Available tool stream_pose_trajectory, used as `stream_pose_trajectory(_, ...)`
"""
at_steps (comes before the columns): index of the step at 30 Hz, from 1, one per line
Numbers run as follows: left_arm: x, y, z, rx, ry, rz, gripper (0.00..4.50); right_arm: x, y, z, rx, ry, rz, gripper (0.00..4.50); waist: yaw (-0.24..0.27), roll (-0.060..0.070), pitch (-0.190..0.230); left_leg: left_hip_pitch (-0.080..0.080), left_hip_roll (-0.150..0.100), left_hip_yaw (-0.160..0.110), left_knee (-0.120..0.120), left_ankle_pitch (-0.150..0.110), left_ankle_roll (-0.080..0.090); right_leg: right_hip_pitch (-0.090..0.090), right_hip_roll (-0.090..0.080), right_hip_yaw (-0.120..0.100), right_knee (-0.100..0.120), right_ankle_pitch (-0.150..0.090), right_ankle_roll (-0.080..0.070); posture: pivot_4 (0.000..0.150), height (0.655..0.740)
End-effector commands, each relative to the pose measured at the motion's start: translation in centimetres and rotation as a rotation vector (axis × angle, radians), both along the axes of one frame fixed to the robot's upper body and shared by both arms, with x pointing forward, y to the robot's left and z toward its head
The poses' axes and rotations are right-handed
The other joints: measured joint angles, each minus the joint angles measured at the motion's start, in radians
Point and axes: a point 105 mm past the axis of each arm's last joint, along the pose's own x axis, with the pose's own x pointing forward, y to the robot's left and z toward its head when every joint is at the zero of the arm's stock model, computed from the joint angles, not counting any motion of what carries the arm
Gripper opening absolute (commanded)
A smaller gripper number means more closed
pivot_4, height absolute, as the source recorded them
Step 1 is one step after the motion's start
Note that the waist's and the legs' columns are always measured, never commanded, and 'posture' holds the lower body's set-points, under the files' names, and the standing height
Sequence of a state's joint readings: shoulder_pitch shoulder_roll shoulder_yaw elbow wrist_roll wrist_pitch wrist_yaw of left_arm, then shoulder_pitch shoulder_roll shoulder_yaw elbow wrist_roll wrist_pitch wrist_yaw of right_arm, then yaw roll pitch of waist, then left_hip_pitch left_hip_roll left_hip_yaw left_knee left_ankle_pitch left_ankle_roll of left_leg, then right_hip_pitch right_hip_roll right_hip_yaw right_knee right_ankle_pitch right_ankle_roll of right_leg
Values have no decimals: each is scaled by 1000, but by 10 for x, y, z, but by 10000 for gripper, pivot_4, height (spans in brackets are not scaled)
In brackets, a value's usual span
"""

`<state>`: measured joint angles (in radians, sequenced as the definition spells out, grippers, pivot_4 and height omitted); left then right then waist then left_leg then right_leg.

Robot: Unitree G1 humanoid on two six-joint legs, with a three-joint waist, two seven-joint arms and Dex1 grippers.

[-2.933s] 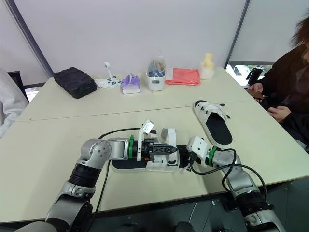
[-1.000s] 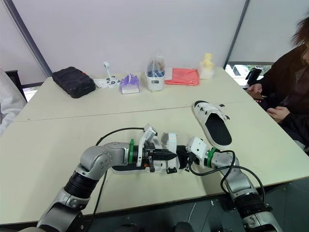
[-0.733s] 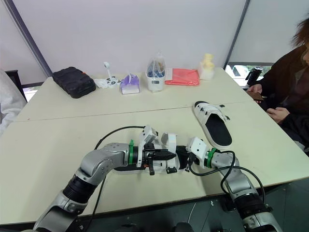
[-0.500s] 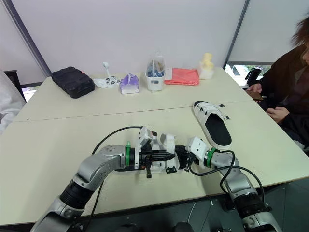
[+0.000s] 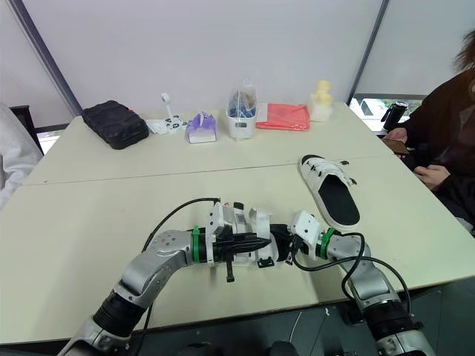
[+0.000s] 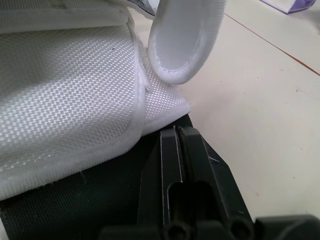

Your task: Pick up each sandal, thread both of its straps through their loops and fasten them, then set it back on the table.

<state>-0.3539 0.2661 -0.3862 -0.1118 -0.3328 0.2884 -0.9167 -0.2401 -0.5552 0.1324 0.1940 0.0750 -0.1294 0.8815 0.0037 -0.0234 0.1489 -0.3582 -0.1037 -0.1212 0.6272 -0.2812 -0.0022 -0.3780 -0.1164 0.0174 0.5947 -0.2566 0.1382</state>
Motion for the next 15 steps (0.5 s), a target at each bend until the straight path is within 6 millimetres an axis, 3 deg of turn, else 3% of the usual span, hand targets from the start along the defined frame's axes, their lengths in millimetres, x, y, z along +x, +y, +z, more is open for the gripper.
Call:
stream_pose_trajectory(1,-13,-5,0,39,-123,-62,301,-17,-14,-45,-68,209,-38,0,6,0,0,0,0,0,0,0,0,0,0,0,0,0,0,1500,7400)
stream_pose_trajectory(7,-19,-3,-2,64,-189,-95,301,-18,-15,-44,-66,218,-42,0,9,1,1,0,0,0,0,0,0,0,0,0,0,0,0,1500,7400)
stream_pose_trajectory(11,-20,-1,-20,97,-81,-88,301,-19,-16,-44,-65,223,-44,0,9,1,1,-1,0,0,0,0,1,0,0,0,0,-1,0,1500,7400)
stream_pose_trajectory(15,-25,-1,-26,98,-32,-109,301,-20,-17,-45,-65,226,-48,0,10,1,1,0,0,0,0,0,1,0,0,-1,0,-1,0,1500,7400)
